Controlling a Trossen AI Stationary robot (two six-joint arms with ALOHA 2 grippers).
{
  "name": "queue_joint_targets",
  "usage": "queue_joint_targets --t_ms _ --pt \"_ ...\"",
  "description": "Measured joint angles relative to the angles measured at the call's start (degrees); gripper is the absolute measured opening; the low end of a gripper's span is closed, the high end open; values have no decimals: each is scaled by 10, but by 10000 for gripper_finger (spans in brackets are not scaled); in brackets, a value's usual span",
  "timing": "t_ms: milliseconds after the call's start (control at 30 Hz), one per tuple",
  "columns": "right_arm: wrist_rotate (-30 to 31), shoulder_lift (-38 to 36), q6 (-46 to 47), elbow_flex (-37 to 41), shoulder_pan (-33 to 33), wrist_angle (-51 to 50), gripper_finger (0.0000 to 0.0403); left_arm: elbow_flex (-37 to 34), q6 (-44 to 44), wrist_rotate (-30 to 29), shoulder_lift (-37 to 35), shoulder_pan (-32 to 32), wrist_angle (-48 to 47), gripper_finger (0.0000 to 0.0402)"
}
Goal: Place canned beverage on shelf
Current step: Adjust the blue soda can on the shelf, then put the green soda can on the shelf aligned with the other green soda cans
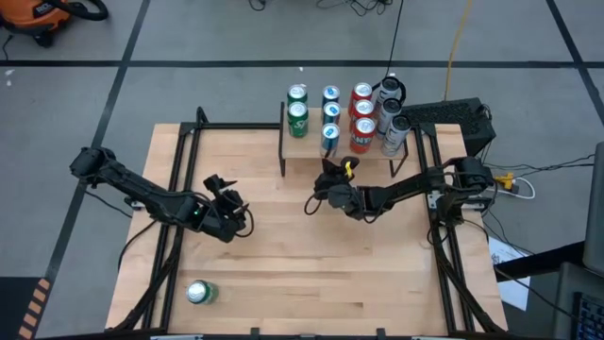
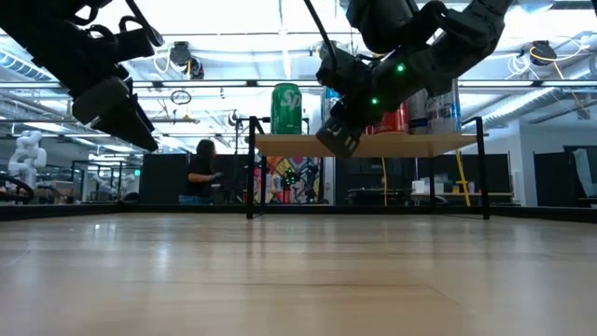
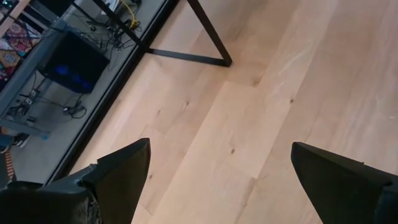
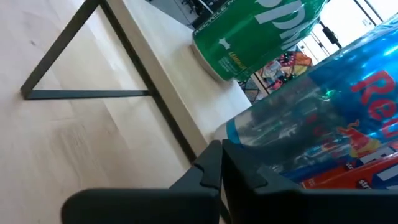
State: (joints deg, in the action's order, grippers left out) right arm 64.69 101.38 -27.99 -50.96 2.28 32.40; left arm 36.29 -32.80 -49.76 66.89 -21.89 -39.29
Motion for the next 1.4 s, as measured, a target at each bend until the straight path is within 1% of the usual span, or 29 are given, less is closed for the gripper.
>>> queue_joint_targets --t_ms 233,467,567,633,733,800,867,933,1000,1033,1133,1167,1200,1233,1267,1333,1400 --pt "13 0 -14 0 -14 6 0 0 -2 0 0 0 3 386" --pt "13 0 -14 0 -19 13 0 0 -14 0 0 0 3 386" --pt "13 0 -14 0 -10 27 0 0 -14 0 0 0 3 386" --pt "13 0 -14 -1 5 54 0 0 -14 0 0 0 3 386" --pt "-7 -2 -15 -16 34 77 0 0 -13 4 0 0 3 386" --pt "-28 -6 -11 -33 53 77 0 0 12 40 0 0 1 386" --pt "-50 -9 -3 -51 70 77 0 1 34 96 0 1 -2 386" --pt "-61 -9 13 -72 84 46 0 6 31 151 0 1 -19 386" --pt "-103 -14 47 -94 91 -12 0 23 8 199 0 1 -49 386" --pt "-143 -18 79 -107 92 -54 0 33 -16 220 0 0 -72 386" --pt "-337 -35 193 -154 81 -180 0 68 -111 274 0 -6 -161 386" --pt "-394 -39 217 -168 75 -209 0 80 -136 294 0 -10 -197 386" --pt "-437 -40 233 -178 70 -230 0 94 -161 318 0 -16 -230 384" --pt "-466 -40 245 -187 64 -253 0 107 -190 341 0 -22 -259 382" --pt "-479 -39 255 -192 60 -273 0 121 -221 365 0 -28 -284 378" --pt "-483 -39 262 -198 52 -294 2 145 -272 426 0 -40 -312 370" --pt "-484 -39 257 -199 42 -301 10 159 -302 489 -1 -54 -308 364"
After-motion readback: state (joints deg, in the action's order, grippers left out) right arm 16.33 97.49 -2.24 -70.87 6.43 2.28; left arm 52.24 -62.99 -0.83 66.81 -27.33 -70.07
